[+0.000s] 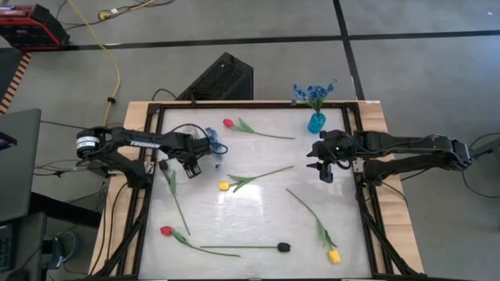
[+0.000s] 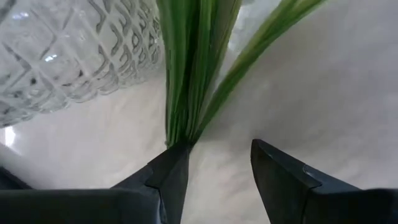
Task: Sort flowers into vase by color
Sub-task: Put the blue flower into the blue vase
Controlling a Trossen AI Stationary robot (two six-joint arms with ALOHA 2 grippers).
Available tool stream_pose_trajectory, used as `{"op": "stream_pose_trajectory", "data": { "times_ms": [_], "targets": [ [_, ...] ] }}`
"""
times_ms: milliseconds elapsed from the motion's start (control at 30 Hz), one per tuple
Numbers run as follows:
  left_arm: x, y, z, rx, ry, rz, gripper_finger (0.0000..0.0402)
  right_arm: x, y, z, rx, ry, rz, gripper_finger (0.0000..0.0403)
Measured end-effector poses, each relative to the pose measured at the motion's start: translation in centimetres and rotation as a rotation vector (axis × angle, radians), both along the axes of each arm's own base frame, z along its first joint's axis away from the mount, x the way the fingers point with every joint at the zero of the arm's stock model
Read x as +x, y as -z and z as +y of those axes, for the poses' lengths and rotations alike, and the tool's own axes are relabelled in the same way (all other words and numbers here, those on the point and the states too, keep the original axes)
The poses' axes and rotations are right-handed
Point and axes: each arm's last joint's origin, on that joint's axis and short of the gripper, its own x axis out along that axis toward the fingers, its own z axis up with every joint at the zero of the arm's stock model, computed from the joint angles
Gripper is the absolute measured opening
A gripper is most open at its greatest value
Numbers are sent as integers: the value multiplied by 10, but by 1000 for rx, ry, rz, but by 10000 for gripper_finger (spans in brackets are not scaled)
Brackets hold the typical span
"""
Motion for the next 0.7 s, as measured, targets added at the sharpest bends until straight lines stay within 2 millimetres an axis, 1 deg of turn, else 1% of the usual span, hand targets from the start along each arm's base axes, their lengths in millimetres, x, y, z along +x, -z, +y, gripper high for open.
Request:
{"op": "stream_pose_trajectory", "data": {
  "times_ms": [133, 233, 367, 533, 567, 700],
  "targets": [
    [-2, 2, 5, -40, -20, -21, 162, 0, 0, 1, 0, -3, 0, 207],
    [-1, 2, 4, -59, 19, -26, 150, 0, 0, 1, 0, -3, 0, 207],
    [2, 2, -1, -66, 74, -28, 107, 0, 0, 1, 1, -2, 0, 207],
    [7, 1, -6, -64, 98, -50, 21, 0, 0, 0, 2, 0, 0, 207],
    [11, -1, -8, -68, 106, -69, 11, 0, 0, 0, 2, 0, 0, 207],
    [33, -15, -21, -143, 210, -204, 3, 1, 1, 0, 2, 0, 4, 207]
  ]
}}
